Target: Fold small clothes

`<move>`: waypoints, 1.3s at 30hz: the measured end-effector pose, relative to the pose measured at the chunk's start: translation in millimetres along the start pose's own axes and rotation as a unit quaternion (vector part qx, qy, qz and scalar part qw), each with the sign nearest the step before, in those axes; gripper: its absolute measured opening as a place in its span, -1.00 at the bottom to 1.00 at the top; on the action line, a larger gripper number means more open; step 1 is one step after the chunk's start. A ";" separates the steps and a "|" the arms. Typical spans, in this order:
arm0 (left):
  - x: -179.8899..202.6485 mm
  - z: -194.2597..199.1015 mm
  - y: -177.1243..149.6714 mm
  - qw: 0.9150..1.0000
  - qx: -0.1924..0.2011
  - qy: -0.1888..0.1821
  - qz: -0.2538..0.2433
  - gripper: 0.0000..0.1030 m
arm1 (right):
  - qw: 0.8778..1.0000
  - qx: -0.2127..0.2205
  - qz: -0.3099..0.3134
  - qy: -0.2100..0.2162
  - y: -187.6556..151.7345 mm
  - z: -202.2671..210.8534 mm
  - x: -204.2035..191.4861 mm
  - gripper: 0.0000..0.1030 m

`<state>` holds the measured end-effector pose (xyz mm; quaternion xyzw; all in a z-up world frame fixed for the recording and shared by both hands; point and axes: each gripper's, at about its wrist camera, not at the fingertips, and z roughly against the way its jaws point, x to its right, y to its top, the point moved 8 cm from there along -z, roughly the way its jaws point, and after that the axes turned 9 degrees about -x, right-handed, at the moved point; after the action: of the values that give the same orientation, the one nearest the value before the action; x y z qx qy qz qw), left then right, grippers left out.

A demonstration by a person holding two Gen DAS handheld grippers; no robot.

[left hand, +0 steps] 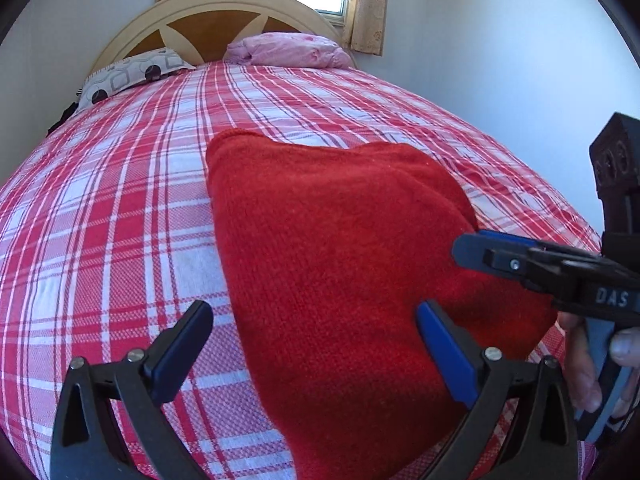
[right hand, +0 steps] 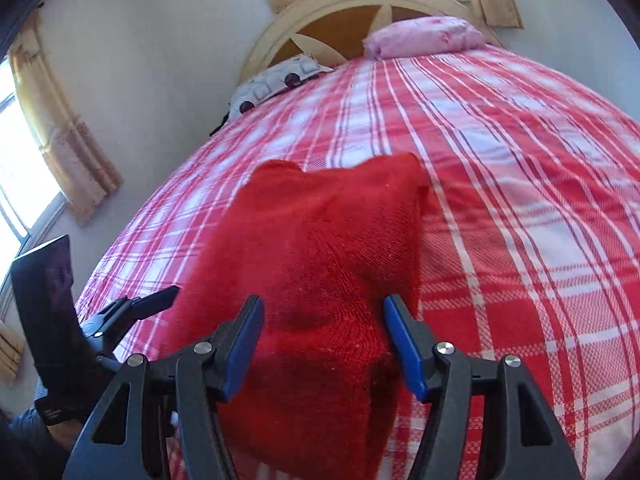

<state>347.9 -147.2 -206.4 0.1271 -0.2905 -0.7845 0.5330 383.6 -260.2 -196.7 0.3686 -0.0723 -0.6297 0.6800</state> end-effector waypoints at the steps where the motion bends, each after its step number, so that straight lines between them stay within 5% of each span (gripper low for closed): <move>1: 0.3 -0.7 0.0 1.000 0.001 0.000 0.000 1.00 | 1.000 0.000 -0.001 -0.007 -1.4 0.2 2.9 0.21; 7: -2.3 0.6 -4.3 1.000 -0.001 -0.014 0.013 1.00 | 0.999 -0.007 0.012 -0.039 -1.0 7.3 6.4 0.22; 10: -3.3 0.2 -6.0 1.000 -0.001 -0.020 0.019 1.00 | 0.994 0.045 0.032 -0.091 15.1 32.6 1.0 0.22; 14: -3.8 -0.9 -8.1 0.999 -0.004 -0.033 0.030 1.00 | 0.992 0.092 0.069 -0.056 36.4 59.7 -35.6 0.22; 19: -2.6 -0.1 -8.7 0.999 -0.004 -0.033 0.030 1.00 | 0.994 0.036 0.098 -0.044 53.8 18.7 -63.8 0.22; 22: -3.0 -1.1 -9.7 0.999 -0.006 -0.038 0.033 1.00 | 0.998 -0.028 0.049 -0.017 55.7 -24.7 -47.0 0.22; 25: -2.3 -4.1 -11.0 0.998 -0.014 -0.050 0.036 1.00 | 0.996 -0.074 0.010 -0.044 50.6 -61.6 -14.6 0.22; 30: -1.0 -3.2 -12.1 0.998 -0.013 -0.051 0.033 1.00 | 0.997 -0.062 0.012 -0.042 52.7 -59.6 -13.1 0.22; 39: -4.9 -2.0 -13.6 0.997 -0.013 -0.061 0.050 1.00 | 0.993 0.016 0.086 -0.084 14.7 20.4 -47.9 0.22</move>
<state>340.5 -139.8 -216.5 0.0581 -0.3184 -0.7669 0.5542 374.5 -226.0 -155.8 0.3176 -0.1709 -0.5968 0.7168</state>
